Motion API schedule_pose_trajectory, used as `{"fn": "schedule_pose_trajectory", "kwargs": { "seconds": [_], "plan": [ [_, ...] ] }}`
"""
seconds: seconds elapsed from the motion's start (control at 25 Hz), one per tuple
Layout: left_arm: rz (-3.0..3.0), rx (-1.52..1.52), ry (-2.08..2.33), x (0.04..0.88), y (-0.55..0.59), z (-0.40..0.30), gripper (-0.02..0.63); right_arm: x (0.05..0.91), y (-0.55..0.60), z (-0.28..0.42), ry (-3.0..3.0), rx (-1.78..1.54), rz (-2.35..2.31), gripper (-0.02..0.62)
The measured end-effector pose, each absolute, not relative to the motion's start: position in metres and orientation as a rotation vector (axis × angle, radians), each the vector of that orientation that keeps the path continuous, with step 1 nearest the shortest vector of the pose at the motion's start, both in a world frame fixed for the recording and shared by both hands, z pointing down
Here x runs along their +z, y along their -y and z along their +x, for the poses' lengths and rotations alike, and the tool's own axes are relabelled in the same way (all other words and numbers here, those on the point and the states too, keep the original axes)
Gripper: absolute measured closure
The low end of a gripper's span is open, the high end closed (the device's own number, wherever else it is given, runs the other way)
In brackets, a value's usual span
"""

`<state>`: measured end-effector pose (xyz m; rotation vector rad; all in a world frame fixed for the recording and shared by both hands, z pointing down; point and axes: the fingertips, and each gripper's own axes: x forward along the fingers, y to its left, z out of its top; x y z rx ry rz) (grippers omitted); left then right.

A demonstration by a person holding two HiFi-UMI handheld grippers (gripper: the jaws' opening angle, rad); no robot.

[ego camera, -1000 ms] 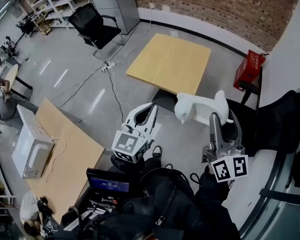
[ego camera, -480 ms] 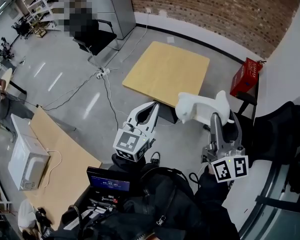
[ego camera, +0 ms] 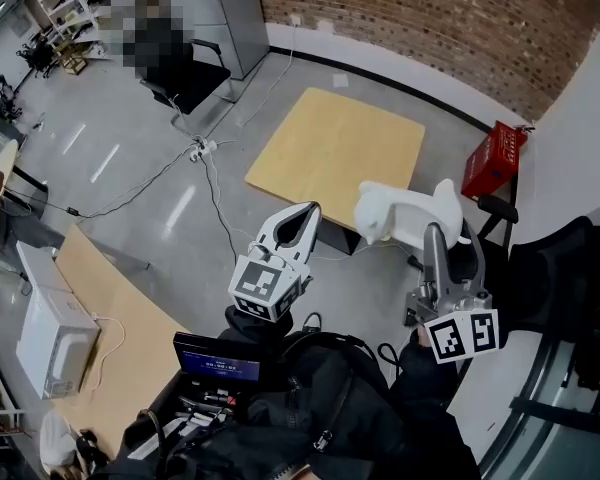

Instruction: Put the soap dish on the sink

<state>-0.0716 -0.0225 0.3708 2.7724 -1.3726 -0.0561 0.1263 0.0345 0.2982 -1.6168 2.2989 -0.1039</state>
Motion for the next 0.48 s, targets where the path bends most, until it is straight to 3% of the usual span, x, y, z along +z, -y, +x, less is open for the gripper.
{"fn": "schedule_pose_trajectory", "kwargs": {
  "seconds": [0.48],
  "plan": [
    [2.759,-0.040,1.311,0.384,0.072,-0.094,0.604,0.305,0.012,0.101,-2.284,-0.131,-1.669,0.365]
  ]
}}
